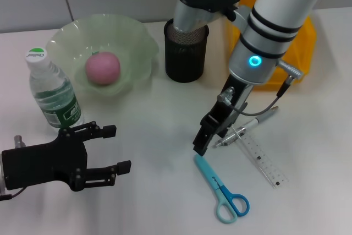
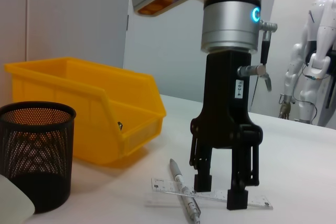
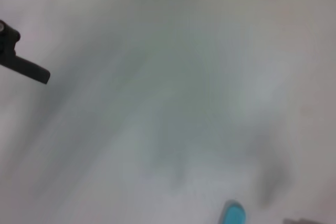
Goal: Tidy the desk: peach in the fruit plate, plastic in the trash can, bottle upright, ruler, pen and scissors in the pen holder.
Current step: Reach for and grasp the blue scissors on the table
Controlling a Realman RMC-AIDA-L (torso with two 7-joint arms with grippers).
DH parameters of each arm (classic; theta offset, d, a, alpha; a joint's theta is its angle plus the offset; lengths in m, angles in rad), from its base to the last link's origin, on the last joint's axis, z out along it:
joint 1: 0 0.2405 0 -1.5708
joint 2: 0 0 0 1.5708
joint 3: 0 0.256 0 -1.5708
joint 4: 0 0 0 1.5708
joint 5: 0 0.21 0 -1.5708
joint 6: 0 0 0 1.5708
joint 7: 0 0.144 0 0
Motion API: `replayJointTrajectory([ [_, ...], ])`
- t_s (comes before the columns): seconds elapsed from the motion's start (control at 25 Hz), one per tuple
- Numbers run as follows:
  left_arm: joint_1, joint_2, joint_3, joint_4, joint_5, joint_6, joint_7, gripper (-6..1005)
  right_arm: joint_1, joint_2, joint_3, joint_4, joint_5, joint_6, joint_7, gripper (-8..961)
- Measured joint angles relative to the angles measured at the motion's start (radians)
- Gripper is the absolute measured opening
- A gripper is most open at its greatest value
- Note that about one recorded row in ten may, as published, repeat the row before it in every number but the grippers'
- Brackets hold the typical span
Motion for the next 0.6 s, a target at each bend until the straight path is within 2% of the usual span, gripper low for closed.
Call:
replayJointTrajectory([
  [0.28,-0.002,0.0,0.0,0.0,-0.001,0.001,-0.008,845,0.005,0.004,-0.032,0.042,0.032,0.043,-0.029,720],
  [0.36,-0.001,0.0,0.0,0.0,-0.001,0.001,-0.01,844,-0.006,0.002,-0.082,0.028,0.082,0.049,-0.041,721],
  [0.6,-0.005,0.0,0.0,0.0,-0.004,0.012,-0.014,844,-0.05,-0.005,-0.088,-0.038,0.088,0.051,-0.092,719],
])
